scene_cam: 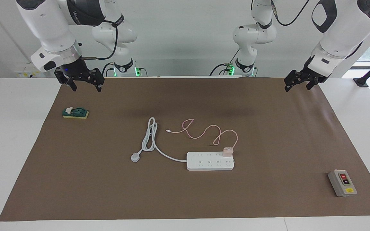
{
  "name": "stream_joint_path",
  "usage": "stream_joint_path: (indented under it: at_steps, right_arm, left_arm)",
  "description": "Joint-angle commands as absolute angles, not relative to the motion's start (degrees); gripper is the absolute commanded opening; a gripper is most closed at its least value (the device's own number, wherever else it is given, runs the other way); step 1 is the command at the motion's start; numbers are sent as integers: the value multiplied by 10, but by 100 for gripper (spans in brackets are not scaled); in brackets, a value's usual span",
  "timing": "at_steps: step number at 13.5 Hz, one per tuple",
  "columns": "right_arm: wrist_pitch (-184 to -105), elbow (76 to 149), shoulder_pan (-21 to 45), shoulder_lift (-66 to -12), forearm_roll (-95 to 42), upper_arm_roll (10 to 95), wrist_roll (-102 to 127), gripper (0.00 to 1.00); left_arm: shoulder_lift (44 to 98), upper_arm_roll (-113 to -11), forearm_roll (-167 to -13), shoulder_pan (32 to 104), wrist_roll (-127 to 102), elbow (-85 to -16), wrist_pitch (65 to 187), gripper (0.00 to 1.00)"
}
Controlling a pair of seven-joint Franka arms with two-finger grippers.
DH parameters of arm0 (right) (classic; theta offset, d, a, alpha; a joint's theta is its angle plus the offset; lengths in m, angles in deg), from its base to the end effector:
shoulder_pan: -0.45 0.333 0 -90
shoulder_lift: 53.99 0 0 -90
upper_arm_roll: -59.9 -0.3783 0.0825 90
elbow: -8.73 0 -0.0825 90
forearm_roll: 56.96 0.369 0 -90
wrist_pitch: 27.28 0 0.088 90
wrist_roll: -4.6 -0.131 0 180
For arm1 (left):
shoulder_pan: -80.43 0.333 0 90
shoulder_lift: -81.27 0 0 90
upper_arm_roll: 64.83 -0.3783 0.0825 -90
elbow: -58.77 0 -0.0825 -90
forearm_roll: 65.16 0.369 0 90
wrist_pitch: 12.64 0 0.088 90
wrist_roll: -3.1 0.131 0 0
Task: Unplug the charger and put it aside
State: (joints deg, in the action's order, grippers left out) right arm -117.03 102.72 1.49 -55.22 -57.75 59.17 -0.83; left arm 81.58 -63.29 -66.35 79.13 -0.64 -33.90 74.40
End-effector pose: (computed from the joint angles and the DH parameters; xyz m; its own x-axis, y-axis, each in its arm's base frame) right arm 0.5277 0.0146 0.6422 0.9967 -0.0639 -0.0509 -0.0631 -0.9978 0.0190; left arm 0.5272 -0.0290 0.6404 0.9955 0.0149 -0.0939 0.0163 -0.9998 0.0145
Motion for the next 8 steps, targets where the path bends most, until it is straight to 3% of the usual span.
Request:
stream_joint_path:
  at_steps: [1, 8]
  right_arm:
    - [-1161, 1036, 5, -564, -570, 586, -16, 100]
    - [-1161, 1036, 5, -564, -570, 586, -16, 100]
  left_arm:
    - [827, -638, -669, 783, -9, -348, 755, 100]
    - [829, -636, -669, 783, -9, -352, 755, 100]
